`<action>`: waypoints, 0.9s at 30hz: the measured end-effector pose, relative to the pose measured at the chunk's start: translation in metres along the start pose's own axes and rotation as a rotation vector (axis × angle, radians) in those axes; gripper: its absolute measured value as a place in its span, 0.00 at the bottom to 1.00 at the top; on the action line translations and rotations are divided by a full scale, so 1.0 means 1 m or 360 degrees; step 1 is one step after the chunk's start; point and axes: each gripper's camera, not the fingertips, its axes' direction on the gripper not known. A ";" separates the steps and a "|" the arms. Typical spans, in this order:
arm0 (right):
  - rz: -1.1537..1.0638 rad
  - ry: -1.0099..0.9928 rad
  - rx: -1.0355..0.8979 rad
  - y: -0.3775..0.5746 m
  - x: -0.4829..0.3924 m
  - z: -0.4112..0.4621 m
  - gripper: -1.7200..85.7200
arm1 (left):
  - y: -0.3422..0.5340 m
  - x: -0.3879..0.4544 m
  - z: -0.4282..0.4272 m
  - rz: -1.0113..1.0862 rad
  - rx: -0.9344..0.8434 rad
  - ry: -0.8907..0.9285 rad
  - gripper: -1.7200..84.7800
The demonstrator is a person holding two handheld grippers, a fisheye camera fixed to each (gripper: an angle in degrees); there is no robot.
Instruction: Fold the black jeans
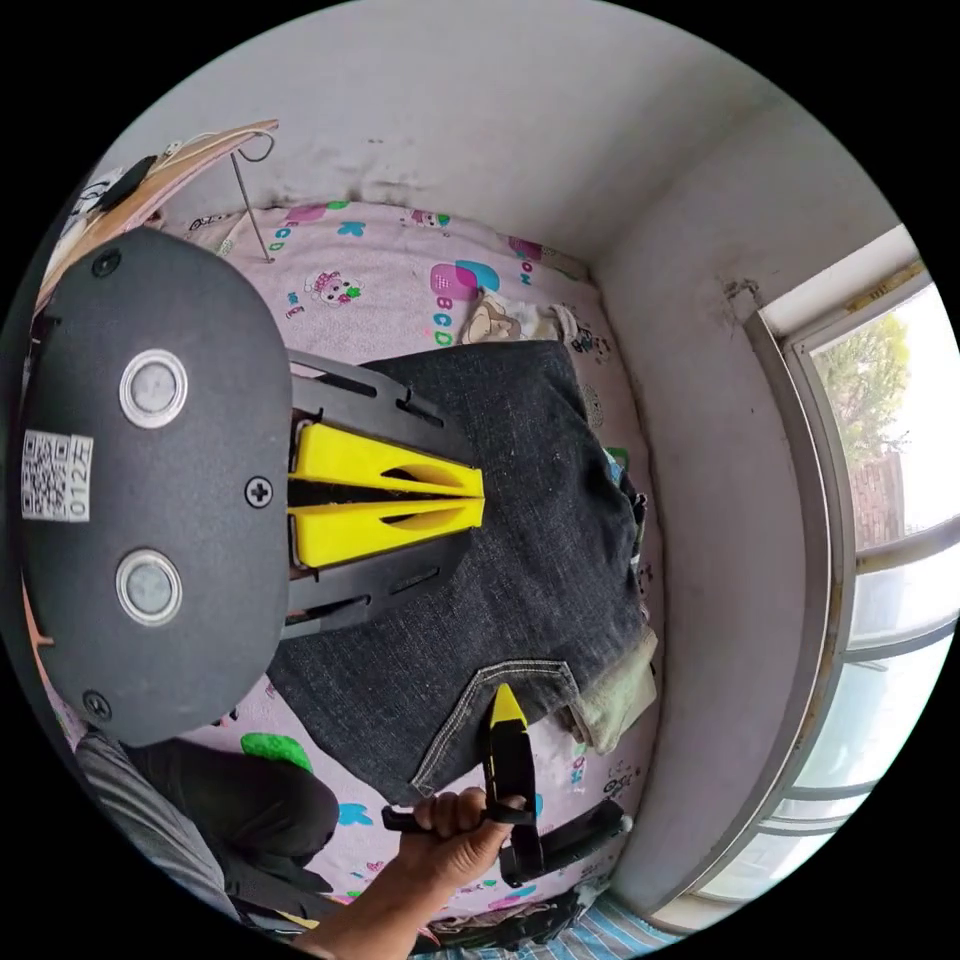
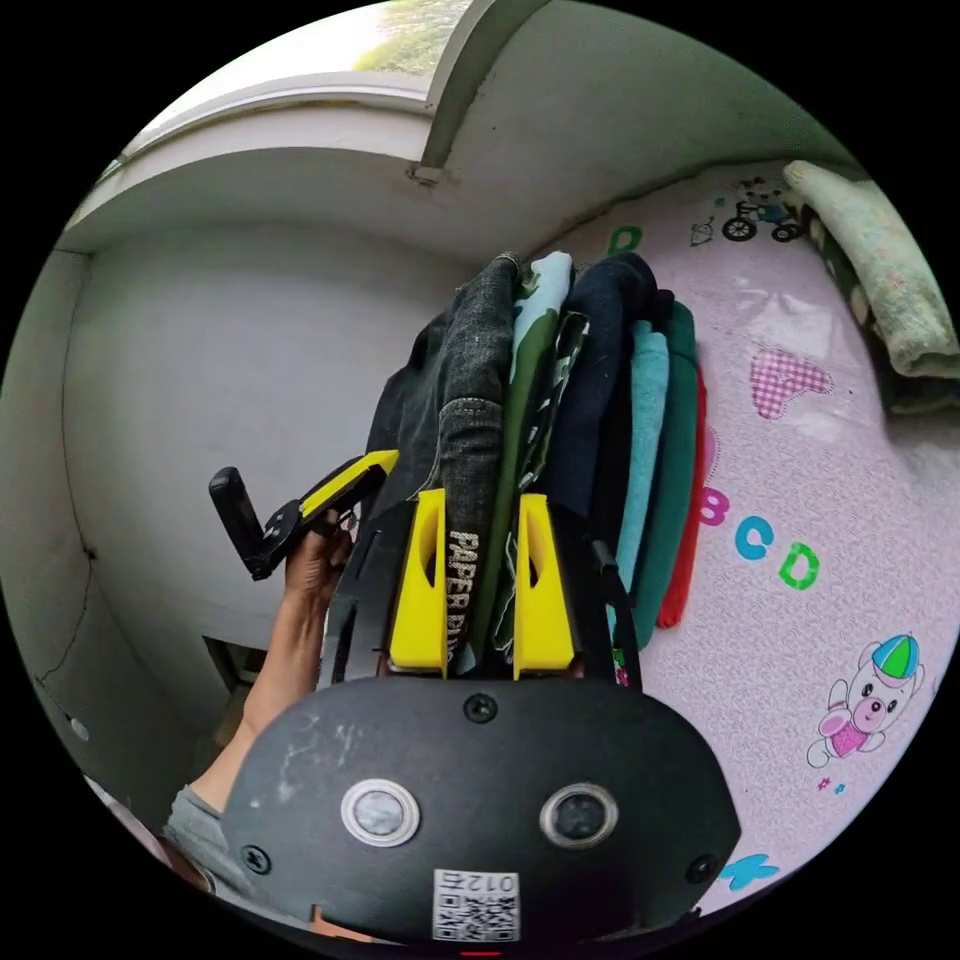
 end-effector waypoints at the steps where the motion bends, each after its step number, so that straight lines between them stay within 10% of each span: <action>1: -0.0041 0.0020 -0.0028 -0.008 -0.021 0.009 0.14 | 0.010 -0.011 0.011 -0.0037 0.0004 -0.0008 0.02; 27: -0.0150 0.0031 0.0114 -0.016 -0.351 -0.200 0.14 | 0.107 0.032 0.180 -0.0092 0.0138 -0.0221 0.02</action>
